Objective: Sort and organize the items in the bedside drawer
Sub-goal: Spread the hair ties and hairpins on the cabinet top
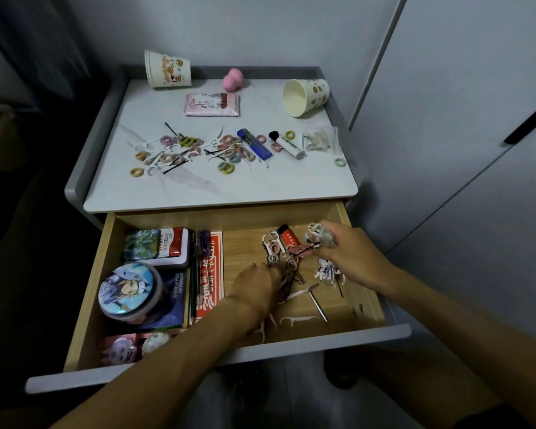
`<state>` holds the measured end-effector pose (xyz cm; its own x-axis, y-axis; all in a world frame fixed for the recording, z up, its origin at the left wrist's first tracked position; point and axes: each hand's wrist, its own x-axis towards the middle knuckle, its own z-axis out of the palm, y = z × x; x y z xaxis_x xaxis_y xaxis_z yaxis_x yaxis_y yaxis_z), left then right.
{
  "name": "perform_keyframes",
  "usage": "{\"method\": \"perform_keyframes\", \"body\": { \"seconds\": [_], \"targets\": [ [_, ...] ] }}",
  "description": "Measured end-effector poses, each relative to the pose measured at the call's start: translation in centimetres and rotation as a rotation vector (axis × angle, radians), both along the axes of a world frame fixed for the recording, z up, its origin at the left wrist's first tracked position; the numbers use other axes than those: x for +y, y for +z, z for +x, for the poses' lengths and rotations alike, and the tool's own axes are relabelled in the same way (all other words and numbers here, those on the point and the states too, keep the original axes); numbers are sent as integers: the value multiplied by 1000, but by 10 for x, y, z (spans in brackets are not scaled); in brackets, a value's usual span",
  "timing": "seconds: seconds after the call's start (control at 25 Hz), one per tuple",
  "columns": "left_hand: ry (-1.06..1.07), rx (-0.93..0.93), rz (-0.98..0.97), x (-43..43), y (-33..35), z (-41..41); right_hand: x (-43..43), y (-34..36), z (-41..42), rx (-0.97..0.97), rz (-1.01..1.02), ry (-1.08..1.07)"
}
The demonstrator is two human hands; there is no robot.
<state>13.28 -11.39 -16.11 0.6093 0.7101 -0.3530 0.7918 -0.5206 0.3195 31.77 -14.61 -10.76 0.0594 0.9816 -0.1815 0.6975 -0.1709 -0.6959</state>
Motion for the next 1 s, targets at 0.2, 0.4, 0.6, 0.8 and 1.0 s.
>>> {"method": "perform_keyframes", "body": {
  "seconds": [0.2, 0.4, 0.6, 0.8, 1.0],
  "targets": [
    [85, -192, -112, 6, 3, -9, -3, 3, -1, 69, -11, -17],
    [148, -315, -73, 17, 28, -20, -6, 20, -8, 85, 9, -41],
    [262, -473, -12, 26, 84, -35, -2, 55, -22, 147, 86, -63],
    [415, -593, 34, 46, 135, -57, 29, 99, -40, 239, 162, -79],
    [626, -713, 11, 97, 162, -96, 93, 121, -62, 293, 190, -83]
  ]
}}
